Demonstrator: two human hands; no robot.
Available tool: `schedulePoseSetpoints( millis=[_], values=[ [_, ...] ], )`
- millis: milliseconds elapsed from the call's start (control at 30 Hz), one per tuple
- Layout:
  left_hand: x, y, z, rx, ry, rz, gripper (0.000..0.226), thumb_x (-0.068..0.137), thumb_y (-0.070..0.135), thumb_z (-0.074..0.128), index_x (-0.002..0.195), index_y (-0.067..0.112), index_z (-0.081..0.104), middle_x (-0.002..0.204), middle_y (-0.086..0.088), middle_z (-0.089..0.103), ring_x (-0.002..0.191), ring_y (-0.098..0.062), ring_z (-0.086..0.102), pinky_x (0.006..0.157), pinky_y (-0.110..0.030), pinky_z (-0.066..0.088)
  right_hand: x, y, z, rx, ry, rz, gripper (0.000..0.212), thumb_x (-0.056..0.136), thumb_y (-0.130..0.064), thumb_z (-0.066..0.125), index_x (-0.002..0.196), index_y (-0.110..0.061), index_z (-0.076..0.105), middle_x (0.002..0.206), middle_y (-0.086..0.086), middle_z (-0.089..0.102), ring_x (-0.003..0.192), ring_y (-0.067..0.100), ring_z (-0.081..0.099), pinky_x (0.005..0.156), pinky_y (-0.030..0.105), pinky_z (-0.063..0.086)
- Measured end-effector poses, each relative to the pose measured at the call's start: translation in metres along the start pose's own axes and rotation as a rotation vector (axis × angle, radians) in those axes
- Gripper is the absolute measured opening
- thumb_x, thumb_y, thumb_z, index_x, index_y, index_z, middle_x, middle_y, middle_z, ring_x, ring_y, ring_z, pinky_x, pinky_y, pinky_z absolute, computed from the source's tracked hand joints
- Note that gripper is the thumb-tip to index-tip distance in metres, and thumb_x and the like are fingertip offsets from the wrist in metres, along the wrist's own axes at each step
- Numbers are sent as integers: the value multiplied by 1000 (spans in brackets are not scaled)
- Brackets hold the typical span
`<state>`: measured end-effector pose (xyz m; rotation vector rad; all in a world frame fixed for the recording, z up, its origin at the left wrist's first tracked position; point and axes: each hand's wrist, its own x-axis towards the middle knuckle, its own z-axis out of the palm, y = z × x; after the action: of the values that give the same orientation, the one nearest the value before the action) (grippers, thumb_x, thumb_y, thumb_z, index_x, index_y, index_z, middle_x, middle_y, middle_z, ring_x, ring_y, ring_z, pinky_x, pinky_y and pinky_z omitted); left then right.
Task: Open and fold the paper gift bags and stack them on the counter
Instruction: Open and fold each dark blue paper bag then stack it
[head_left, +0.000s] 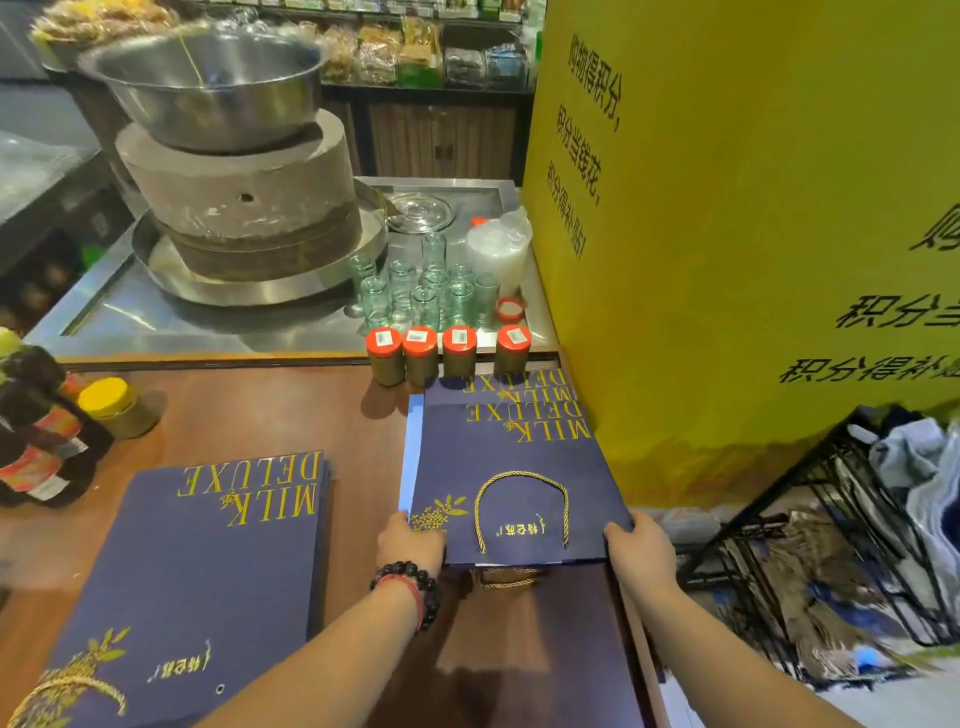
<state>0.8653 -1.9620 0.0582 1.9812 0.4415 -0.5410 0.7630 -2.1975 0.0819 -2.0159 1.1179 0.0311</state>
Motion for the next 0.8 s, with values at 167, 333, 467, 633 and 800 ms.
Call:
schedulePoseSetpoints(
  millis=[167, 333, 467, 633, 800],
  values=[
    [18, 10, 22, 233, 79, 28, 50, 85, 22, 58, 133, 16, 46, 127, -12, 54, 120, -38, 47, 97, -35, 34, 46, 8, 12, -118, 72, -16, 18, 88, -19, 52, 98, -10, 64, 96, 18, 67, 92, 39, 59, 80, 43, 48],
    [33, 13, 40, 381, 74, 151, 28, 75, 16, 48, 102, 25, 50, 99, -2, 58, 112, -32, 49, 81, -29, 31, 72, 11, 23, -207, 157, -46, 24, 92, -21, 56, 104, -1, 63, 102, 28, 61, 101, 43, 54, 84, 45, 43],
    [35, 14, 48, 474, 60, 176, 36, 83, 10, 47, 118, 17, 49, 116, -3, 57, 119, -29, 44, 98, -32, 29, 89, 16, 31, -161, 161, -57, 25, 92, -15, 58, 109, 2, 62, 104, 30, 57, 99, 47, 55, 84, 47, 42],
    [36, 13, 54, 517, 81, 77, 33, 83, 22, 48, 115, 30, 48, 124, 3, 48, 118, -27, 41, 93, -39, 38, 102, 20, 37, -154, 98, -86, 31, 93, -18, 55, 120, -4, 60, 111, 27, 57, 103, 44, 53, 86, 46, 44],
    [39, 14, 56, 529, 58, 48, 28, 86, 24, 48, 114, 29, 45, 128, 3, 43, 119, -27, 39, 96, -39, 34, 106, 19, 37, -157, 90, -156, 31, 90, -15, 55, 120, -6, 59, 112, 25, 58, 106, 42, 51, 88, 46, 41]
  ],
)
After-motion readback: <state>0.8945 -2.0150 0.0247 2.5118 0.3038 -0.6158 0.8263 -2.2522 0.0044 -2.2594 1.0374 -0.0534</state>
